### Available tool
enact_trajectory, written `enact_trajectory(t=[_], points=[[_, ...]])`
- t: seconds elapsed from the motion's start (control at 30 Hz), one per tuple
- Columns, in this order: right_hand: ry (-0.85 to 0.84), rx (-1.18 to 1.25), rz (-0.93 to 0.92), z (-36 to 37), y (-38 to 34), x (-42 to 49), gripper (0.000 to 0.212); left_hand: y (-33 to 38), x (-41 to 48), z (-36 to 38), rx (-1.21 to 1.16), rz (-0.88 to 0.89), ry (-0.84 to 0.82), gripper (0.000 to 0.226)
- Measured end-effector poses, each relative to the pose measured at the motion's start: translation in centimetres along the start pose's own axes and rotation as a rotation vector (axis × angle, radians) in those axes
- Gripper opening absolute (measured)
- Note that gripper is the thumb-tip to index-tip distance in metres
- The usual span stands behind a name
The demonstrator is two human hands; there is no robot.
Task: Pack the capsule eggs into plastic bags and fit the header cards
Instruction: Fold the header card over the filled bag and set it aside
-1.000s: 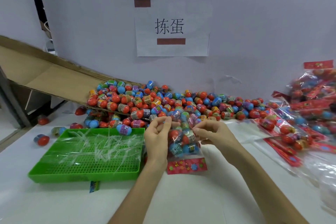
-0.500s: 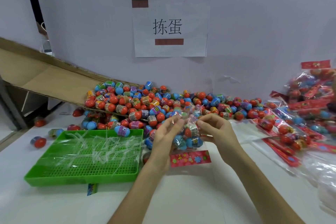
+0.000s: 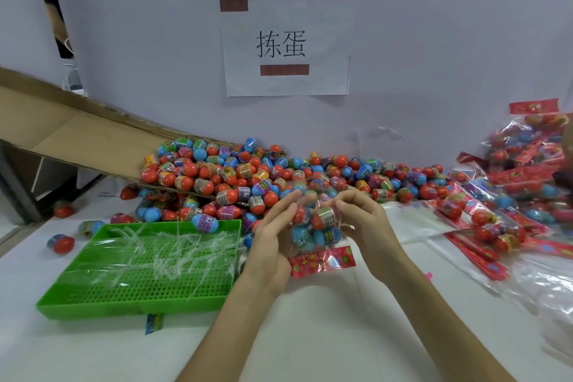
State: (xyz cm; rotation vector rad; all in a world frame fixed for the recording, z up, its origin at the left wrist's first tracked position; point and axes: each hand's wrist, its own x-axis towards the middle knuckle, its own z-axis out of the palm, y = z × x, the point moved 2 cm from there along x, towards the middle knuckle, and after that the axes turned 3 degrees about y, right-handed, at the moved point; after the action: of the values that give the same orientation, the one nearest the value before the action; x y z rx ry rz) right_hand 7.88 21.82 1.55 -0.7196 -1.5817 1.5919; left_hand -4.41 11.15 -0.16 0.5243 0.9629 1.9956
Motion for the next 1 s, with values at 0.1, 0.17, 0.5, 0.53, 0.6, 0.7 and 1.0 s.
enact_trajectory(t=[0.1, 0.17, 0.5, 0.53, 0.6, 0.7, 1.0], points=[[-0.101, -0.028, 0.006, 0.1, 0.2, -0.1, 0.031, 0.3, -0.2, 0.2, 0.052, 0.018, -0.005, 0.030], [-0.181, -0.072, 0.007, 0.3, 0.1, -0.3, 0.039, 0.4, -0.3, 0.3, 0.051, 0.006, 0.000, 0.030], [-0.135, 0.075, -0.001, 0.3, -0.8, -0.7, 0.017, 0.6, -1.1, 0.9, -0.120, -0.065, -0.144, 0.022], [-0.126, 0.089, -0.009, 0.3, -0.8, -0.8, 0.016, 0.7, -1.2, 1.0, -0.108, -0.059, -0.167, 0.020], [-0.105, 0.124, -0.017, 0.3, -0.8, -0.9, 0.013, 0.8, -1.3, 1.1, -0.067, -0.045, -0.222, 0.012], [-0.112, 0.164, 0.006, 0.2, -1.0, -1.0, 0.014, 1.0, -1.7, 1.3, -0.032, -0.036, -0.295, 0.014], [-0.181, 0.315, 0.110, 0.1, -0.5, -0.9, 0.016, 1.3, -1.8, 1.4, -0.049, -0.027, -0.334, 0.014]])
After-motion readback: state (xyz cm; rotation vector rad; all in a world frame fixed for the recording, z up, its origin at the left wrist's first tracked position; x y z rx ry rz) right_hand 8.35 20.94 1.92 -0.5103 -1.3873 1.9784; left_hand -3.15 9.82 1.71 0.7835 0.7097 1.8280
